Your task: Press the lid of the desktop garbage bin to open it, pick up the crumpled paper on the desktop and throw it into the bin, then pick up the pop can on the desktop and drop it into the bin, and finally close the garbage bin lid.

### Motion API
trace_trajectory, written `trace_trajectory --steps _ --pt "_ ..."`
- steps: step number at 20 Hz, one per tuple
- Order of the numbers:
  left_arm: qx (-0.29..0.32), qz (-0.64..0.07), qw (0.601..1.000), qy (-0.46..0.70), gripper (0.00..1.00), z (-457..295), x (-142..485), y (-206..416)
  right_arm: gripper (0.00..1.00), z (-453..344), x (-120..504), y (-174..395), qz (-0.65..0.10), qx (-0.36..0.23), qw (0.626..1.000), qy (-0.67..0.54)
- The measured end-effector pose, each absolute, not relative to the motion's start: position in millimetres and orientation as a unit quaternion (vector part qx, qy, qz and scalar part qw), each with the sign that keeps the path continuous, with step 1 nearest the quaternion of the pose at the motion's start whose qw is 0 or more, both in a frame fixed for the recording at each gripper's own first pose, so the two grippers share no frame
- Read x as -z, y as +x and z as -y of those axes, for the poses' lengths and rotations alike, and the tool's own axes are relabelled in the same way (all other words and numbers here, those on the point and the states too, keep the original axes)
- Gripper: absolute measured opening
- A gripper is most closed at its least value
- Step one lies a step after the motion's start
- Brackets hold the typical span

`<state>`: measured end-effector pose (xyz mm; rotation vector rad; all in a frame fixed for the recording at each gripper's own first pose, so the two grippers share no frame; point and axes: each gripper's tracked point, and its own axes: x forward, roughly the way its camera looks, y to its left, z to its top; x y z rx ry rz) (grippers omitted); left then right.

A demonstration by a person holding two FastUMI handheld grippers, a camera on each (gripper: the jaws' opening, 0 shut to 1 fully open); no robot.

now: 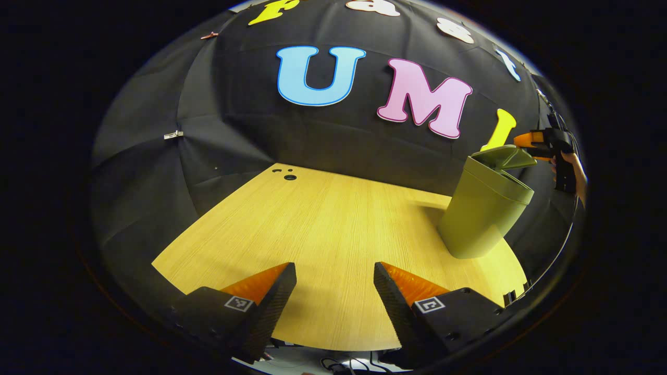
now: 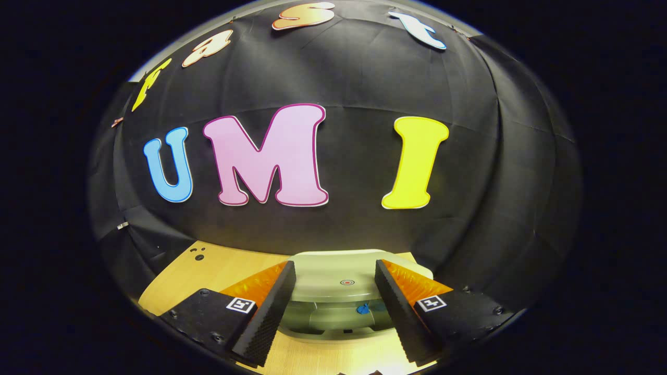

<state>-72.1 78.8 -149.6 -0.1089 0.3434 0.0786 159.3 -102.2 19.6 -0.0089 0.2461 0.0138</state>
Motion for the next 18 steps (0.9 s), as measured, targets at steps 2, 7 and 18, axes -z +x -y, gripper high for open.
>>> trace_trajectory --steps 2,7,18 --pt "-0.036 -0.169 0.984 -0.05 0.96 -80 151 -76 0.96 104 -2 153 -0.133 -0.002 0.991 -0.012" --pt "-0.029 -0.167 0.984 -0.052 0.96 -78 149 -90 0.96 104 35 143 -0.163 0.01 0.987 -0.007" --pt "-0.025 -0.184 0.982 -0.045 0.96 -77 168 -113 0.98 102 54 136 -0.176 0.011 0.984 0.004"
